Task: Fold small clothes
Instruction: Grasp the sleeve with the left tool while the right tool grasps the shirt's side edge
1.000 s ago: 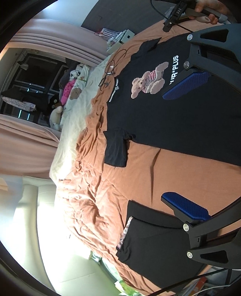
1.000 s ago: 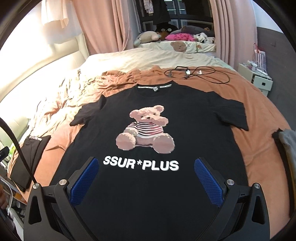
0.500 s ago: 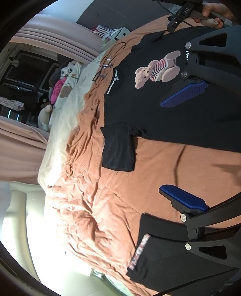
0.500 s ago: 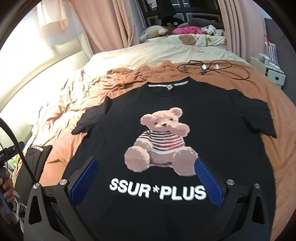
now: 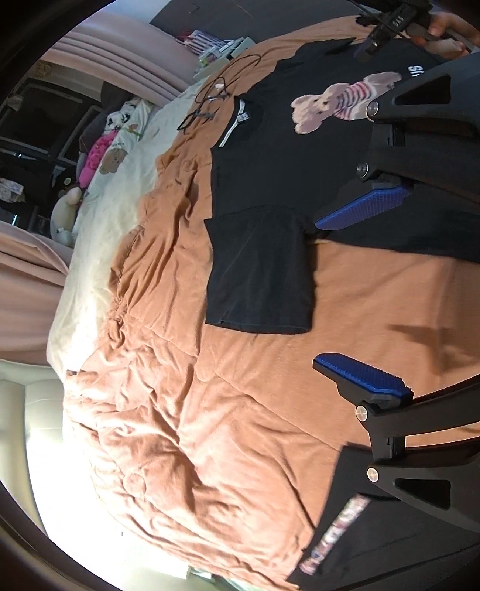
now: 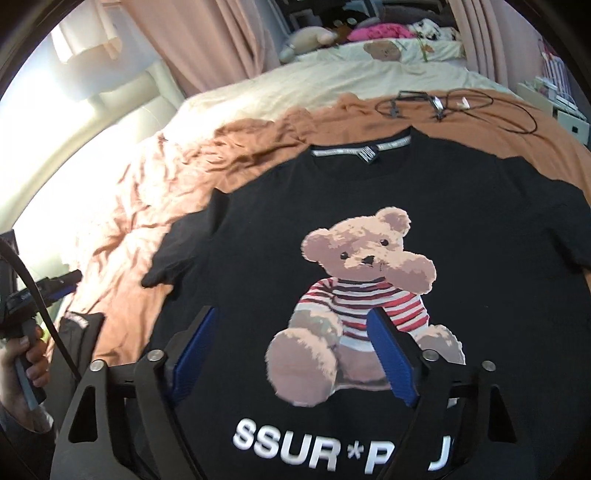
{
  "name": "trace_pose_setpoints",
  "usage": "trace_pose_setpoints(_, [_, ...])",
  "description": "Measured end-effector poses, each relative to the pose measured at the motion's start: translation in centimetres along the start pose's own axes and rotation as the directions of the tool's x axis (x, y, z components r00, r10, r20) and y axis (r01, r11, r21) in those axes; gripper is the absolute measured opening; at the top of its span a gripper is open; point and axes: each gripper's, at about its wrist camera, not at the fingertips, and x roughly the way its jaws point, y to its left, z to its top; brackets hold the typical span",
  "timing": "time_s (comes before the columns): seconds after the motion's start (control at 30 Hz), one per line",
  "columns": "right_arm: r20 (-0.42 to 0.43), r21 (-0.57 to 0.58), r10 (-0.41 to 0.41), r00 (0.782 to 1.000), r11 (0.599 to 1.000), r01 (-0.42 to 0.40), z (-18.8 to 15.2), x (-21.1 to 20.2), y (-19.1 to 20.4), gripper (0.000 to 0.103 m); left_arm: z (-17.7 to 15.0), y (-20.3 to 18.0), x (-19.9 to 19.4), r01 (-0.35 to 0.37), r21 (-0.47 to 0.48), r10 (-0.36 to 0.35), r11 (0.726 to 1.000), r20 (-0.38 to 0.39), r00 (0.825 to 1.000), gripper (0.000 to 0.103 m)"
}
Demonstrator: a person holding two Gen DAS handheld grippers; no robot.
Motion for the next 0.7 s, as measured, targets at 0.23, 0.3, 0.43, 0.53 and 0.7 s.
trace_pose_setpoints(0.23, [-0.046,0.088,0.036,0.998,0.996,-0.032,2.7,5.5,0.1,0.062,2.9,1.0,4.7,0.000,-0.024,-0.001,1.000,-0.047,0.999,0.071])
trace_pose_setpoints(0.3, [-0.051,0.106,0.058,0.997,0.993,-0.053,3.4,6.8,0.2,0.057,3.6,1.4,6.3,-0.004,-0.032,0.002,0.999,-0.065,0.998,0.071])
trace_pose_setpoints(0.43, [-0.056,0.140,0.110,0.992,0.985,-0.101,4.7,9.7,1.0,0.046,4.6,2.2,8.9,-0.023,-0.041,0.019,0.999,-0.094,0.995,0.071])
trace_pose_setpoints(0.53, [-0.057,0.173,0.152,0.987,0.975,-0.140,5.5,12.1,1.6,0.043,5.5,2.7,10.7,-0.021,-0.059,0.015,0.998,-0.114,0.993,0.071])
trace_pose_setpoints(0.7, [-0.090,0.226,0.228,0.969,0.953,-0.203,6.2,16.8,3.0,0.028,6.4,3.3,13.4,-0.022,-0.068,0.011,0.997,-0.147,0.989,0.071])
